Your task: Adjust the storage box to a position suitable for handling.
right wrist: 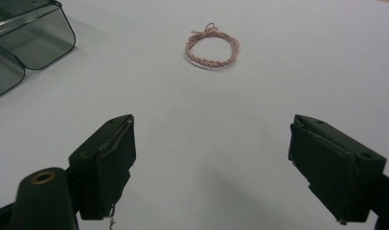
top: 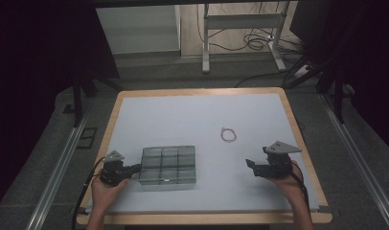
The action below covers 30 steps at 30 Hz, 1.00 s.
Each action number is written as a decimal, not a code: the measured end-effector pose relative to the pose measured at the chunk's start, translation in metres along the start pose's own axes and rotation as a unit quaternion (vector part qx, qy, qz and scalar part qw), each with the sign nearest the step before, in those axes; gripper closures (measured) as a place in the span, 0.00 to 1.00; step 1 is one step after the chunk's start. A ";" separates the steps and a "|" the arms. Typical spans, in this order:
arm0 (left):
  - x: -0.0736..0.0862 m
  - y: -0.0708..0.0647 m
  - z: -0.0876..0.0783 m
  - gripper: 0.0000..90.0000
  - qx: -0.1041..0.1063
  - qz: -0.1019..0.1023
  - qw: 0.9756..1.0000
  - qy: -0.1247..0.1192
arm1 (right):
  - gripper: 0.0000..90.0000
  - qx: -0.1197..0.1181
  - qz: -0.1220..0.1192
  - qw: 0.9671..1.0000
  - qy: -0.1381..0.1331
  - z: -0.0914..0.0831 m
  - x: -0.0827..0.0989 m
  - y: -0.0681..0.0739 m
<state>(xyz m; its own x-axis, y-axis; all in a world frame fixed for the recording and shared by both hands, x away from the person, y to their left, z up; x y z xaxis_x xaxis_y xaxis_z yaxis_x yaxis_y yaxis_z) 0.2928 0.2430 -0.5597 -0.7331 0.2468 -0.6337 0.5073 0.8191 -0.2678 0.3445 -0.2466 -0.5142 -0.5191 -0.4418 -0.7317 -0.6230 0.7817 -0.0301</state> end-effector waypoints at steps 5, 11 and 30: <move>-0.001 -0.003 0.005 1.00 0.013 -0.003 1.000 -0.009 | 0.17 0.000 0.000 1.000 -0.002 -0.001 0.000 0.000; -0.004 -0.009 0.010 1.00 0.014 0.003 1.000 -0.003 | 0.17 -0.002 -0.001 1.000 0.001 0.000 0.000 0.001; -0.019 -0.027 0.028 1.00 0.039 0.015 0.999 0.004 | 0.17 -0.007 -0.003 1.000 0.007 0.003 0.000 0.003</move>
Point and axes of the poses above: each handheld gripper's, and its own axes: z roughly forward along the jaws, x roughly out of its underside, y roughly to its left, the point moved 3 cm from there along z, roughly forward along the jaws, and after that the axes turned 7 degrees about y, right-handed, at the moved point
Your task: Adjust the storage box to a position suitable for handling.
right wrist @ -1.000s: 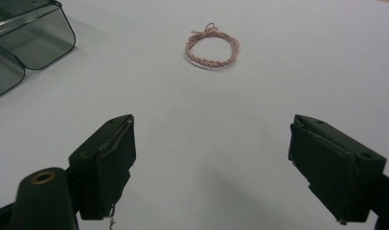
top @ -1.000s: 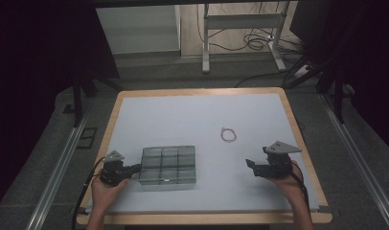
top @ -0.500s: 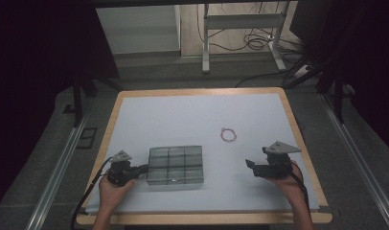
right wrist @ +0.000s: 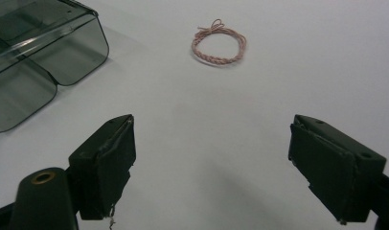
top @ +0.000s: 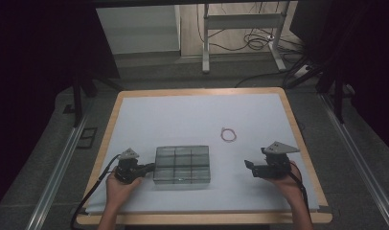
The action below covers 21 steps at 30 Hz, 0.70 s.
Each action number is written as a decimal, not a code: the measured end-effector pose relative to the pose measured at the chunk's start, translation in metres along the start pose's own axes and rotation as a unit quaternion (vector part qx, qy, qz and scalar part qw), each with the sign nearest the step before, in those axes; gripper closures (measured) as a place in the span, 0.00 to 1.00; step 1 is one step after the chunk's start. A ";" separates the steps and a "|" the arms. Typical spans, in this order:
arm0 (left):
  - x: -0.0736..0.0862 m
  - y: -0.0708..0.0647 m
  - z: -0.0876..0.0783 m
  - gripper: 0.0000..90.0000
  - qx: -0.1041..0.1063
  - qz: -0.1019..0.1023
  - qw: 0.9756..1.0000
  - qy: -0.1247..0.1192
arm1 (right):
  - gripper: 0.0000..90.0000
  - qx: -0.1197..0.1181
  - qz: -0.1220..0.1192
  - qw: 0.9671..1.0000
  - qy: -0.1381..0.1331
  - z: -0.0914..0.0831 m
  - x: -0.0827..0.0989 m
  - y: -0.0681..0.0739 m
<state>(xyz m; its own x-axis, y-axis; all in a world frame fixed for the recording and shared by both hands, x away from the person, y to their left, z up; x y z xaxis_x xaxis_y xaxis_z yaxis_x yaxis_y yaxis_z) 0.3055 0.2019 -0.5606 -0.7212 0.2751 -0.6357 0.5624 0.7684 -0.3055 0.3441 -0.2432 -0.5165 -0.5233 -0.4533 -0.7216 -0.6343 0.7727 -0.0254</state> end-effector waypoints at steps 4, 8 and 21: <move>-0.002 -0.005 0.006 1.00 -0.003 0.004 1.000 0.009 | 0.17 0.000 0.000 1.000 -0.002 0.000 0.000 0.001; -0.007 -0.012 0.011 1.00 0.006 0.010 1.000 0.008 | 0.17 0.001 0.001 1.000 -0.002 -0.001 0.000 0.001; -0.015 -0.025 0.025 1.00 0.008 0.020 1.000 0.015 | 0.17 0.003 -0.001 1.000 -0.003 -0.002 0.000 0.000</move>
Point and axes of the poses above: each handheld gripper's, and its own axes: z roughly forward along the jaws, x roughly out of its underside, y roughly to its left, the point moved 3 cm from there along z, roughly forward along the jaws, and after that the axes turned 7 degrees about y, right-handed, at the moved point
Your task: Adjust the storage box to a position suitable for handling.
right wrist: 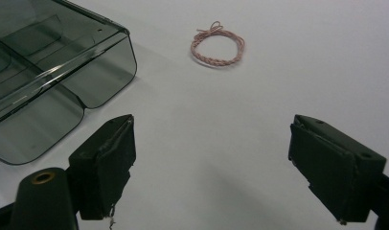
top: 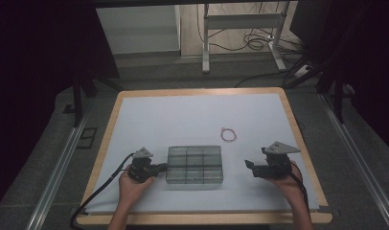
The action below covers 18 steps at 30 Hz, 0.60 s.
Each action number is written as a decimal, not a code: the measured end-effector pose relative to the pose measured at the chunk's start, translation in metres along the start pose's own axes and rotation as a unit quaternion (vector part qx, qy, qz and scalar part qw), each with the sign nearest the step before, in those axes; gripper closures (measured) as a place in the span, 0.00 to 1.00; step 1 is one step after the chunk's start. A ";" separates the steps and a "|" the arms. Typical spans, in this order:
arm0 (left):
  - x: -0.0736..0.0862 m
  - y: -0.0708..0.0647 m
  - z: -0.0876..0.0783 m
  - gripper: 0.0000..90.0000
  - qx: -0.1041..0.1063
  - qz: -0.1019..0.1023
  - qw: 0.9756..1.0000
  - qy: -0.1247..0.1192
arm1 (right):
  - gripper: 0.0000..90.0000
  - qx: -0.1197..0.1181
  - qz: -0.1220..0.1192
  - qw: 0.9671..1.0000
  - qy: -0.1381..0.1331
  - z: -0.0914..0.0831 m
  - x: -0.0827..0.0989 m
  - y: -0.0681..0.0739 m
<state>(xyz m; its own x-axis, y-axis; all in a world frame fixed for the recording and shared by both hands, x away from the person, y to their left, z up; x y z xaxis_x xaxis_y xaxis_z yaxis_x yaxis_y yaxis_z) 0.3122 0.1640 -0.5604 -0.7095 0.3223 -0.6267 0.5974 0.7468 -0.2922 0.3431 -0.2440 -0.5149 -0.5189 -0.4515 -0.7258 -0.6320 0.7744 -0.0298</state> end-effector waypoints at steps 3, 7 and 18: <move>-0.001 -0.003 0.002 1.00 0.005 0.003 1.000 0.002 | 0.17 0.000 0.000 1.000 0.001 0.000 0.000 0.000; -0.002 -0.004 0.003 1.00 0.010 0.003 1.000 0.003 | 0.17 0.000 -0.001 1.000 0.002 0.001 0.000 0.001; 0.001 0.003 -0.018 1.00 -0.003 0.000 1.000 -0.024 | 0.17 -0.003 0.000 1.000 0.002 0.001 0.001 0.000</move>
Point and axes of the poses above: each handheld gripper's, and its own axes: z roughly forward along the jaws, x roughly out of its underside, y roughly to its left, the point moved 3 cm from there along z, roughly forward along the jaws, and after that the axes turned 7 degrees about y, right-handed, at the moved point
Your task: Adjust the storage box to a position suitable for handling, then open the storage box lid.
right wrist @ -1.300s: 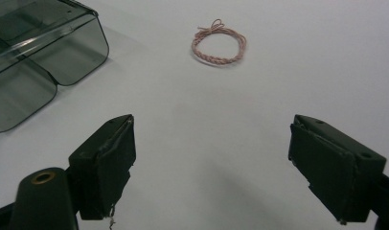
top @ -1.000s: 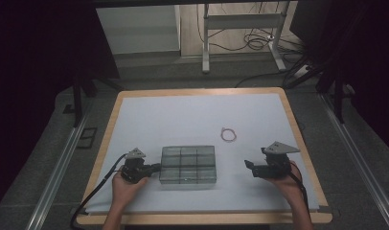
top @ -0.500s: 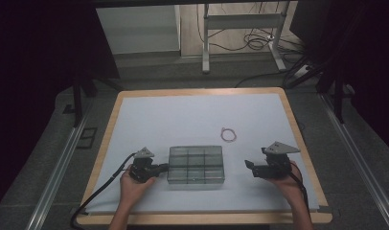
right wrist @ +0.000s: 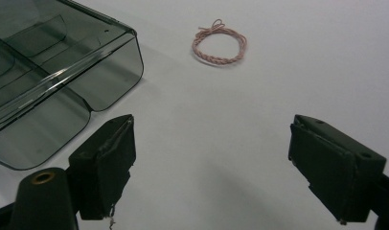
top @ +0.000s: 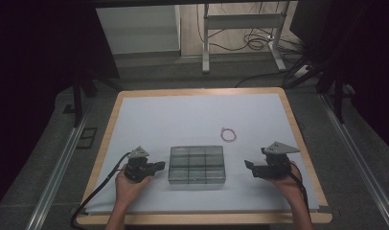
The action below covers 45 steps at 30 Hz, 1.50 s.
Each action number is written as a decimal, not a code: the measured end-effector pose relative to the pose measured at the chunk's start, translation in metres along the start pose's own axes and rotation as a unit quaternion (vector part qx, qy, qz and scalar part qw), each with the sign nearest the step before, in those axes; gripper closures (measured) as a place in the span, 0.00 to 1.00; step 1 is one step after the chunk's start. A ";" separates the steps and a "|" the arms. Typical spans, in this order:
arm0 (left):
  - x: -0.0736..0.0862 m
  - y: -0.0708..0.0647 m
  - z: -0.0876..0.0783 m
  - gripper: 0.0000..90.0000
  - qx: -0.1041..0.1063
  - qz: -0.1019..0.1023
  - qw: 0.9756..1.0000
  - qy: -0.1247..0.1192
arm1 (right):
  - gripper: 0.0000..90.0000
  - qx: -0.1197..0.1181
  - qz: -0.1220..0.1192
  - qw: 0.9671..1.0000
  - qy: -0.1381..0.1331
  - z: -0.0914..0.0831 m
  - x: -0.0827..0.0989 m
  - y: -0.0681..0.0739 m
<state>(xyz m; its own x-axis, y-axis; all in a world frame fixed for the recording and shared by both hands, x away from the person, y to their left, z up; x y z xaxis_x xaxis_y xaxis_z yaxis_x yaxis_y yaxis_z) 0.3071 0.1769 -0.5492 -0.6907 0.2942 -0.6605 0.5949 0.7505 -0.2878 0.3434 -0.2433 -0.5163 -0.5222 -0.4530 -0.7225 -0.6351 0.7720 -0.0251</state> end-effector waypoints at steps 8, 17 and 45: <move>0.002 -0.007 -0.016 1.00 0.001 0.011 1.000 -0.013 | 0.17 0.001 -0.001 1.000 0.004 0.002 0.001 0.000; 0.014 -0.014 -0.023 1.00 0.010 0.013 1.000 -0.013 | 0.17 0.001 0.001 1.000 0.004 0.002 0.001 -0.001; 0.027 -0.029 -0.021 1.00 0.023 0.018 1.000 -0.002 | 0.17 -0.002 -0.001 1.000 0.005 0.003 0.002 0.001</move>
<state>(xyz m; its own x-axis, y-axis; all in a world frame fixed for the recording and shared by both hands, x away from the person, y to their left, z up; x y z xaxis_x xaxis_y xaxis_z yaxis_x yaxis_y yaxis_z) 0.2626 0.1750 -0.5438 -0.6666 0.3191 -0.6736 0.6381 0.7114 -0.2944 0.3434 -0.2422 -0.5202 -0.5260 -0.4596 -0.7156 -0.6386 0.7691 -0.0246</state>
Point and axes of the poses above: each handheld gripper's, and its own axes: z roughly forward along the jaws, x roughly out of its underside, y roughly to its left, the point moved 3 cm from there along z, roughly forward along the jaws, and after that the axes turned 7 degrees about y, right-handed, at the moved point
